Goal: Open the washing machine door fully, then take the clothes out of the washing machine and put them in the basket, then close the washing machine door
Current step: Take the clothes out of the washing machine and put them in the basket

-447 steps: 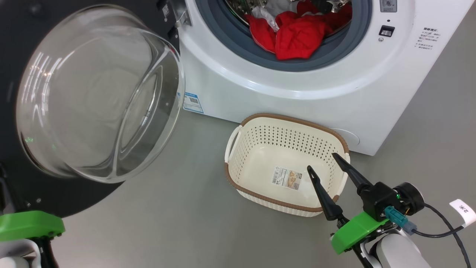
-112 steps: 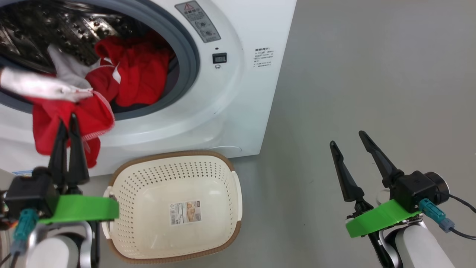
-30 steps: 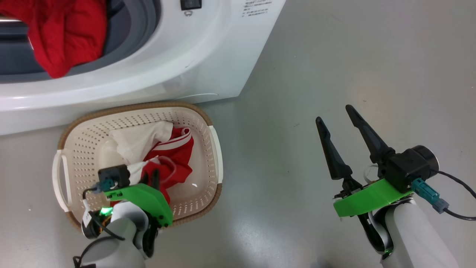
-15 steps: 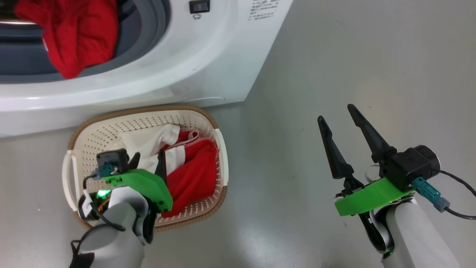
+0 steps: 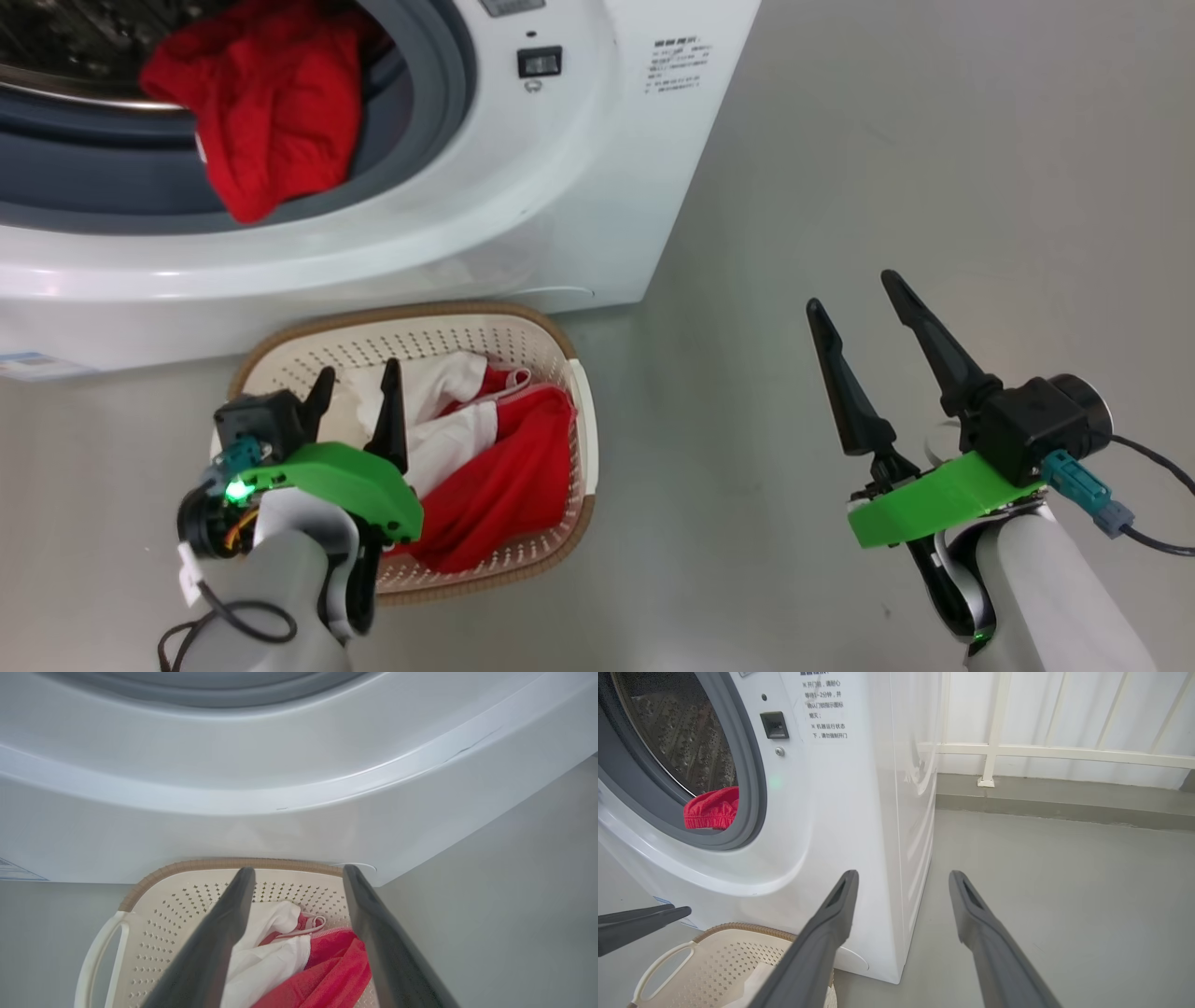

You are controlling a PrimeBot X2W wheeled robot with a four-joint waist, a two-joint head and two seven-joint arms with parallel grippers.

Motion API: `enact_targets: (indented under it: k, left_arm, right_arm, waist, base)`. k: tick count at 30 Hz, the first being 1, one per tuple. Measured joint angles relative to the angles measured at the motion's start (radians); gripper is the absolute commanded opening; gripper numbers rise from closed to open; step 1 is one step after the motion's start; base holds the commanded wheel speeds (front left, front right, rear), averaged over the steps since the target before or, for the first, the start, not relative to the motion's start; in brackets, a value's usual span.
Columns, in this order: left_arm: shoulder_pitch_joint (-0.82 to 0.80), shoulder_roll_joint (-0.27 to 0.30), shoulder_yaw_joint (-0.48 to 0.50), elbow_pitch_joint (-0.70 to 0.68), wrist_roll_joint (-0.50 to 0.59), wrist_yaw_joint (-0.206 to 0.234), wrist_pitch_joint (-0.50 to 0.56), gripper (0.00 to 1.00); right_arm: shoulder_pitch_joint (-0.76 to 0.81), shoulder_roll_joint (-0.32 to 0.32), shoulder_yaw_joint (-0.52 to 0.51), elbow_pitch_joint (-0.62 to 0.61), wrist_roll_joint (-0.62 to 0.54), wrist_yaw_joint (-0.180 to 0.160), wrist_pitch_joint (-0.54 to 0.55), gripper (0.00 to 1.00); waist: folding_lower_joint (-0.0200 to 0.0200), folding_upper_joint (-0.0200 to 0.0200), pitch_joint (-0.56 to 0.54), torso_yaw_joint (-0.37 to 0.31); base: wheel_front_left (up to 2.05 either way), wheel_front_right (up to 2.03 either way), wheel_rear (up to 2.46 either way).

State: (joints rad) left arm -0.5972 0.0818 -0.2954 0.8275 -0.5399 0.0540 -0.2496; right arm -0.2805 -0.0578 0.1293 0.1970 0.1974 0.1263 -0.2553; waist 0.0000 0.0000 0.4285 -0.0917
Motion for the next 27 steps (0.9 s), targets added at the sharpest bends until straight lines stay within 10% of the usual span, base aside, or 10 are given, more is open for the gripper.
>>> enact_targets:
  k: [27]
  left_arm:
    - [0.302,-0.013,0.175,-0.433,0.170,-0.003,0.000,1.00]
  right_arm:
    - [0.096,-0.001,-0.050,0.001,-0.020,0.000,0.000,1.00]
  waist:
    - [0.0001,0.0000,-0.214,0.020]
  base:
    - [0.00,0.00,0.00]
